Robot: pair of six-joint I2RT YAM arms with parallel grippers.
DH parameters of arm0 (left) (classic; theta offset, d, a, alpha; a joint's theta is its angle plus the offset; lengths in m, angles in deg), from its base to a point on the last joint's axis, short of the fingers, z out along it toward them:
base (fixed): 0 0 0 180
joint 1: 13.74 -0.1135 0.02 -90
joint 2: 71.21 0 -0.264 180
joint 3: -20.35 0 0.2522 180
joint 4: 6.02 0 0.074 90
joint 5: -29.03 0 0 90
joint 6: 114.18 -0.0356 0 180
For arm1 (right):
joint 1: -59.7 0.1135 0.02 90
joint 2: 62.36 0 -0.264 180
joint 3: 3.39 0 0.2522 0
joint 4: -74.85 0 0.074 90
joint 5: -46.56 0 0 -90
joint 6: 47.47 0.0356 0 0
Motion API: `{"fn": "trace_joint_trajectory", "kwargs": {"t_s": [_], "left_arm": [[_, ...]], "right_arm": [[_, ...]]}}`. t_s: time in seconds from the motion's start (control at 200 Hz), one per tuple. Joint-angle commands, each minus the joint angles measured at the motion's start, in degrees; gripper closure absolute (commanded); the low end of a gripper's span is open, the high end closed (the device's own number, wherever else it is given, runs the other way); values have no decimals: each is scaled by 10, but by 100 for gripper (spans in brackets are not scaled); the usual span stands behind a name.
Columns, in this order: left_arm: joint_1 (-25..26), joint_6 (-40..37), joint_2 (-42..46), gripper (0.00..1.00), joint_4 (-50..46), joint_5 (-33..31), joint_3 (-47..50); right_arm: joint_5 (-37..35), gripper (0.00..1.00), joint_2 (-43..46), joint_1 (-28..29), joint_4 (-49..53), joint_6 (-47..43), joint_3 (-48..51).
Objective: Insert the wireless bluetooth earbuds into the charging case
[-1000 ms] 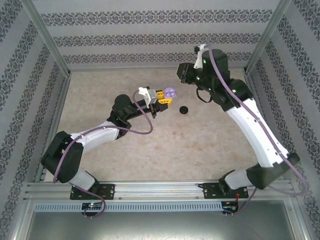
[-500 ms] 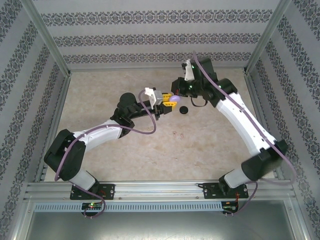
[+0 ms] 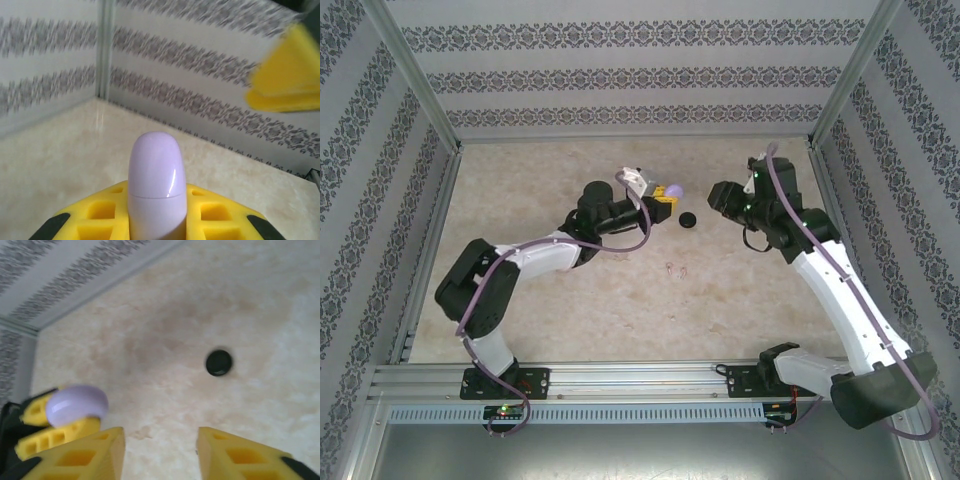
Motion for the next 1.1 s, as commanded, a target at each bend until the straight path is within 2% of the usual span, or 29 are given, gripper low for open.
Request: {"fn": "trace_joint_trajectory", "kwargs": {"t_s": [0.0,0.19,0.29,0.515,0.759,0.904,1.094], "left_arm": [[-19,90,-47,100,-106,-52,-42],[-48,214,-147,100,-193,-22,-117],[-53,255,-186,100,-219,0,-151],[-53,300,-244,96,-291,13,-226],[-53,342,-296,85,-366,22,-290],[-53,356,-310,81,-394,19,-293],[-54,346,-304,69,-436,-5,-292]], "right_arm": [[-40,51,30,-2,-21,11,50],[-23,48,44,1,-42,29,115],[-24,46,47,7,-47,31,125],[-26,46,42,18,-49,32,119],[-35,44,39,32,-46,33,109],[-40,42,38,36,-42,33,100],[-49,38,30,46,-35,33,79]]}}
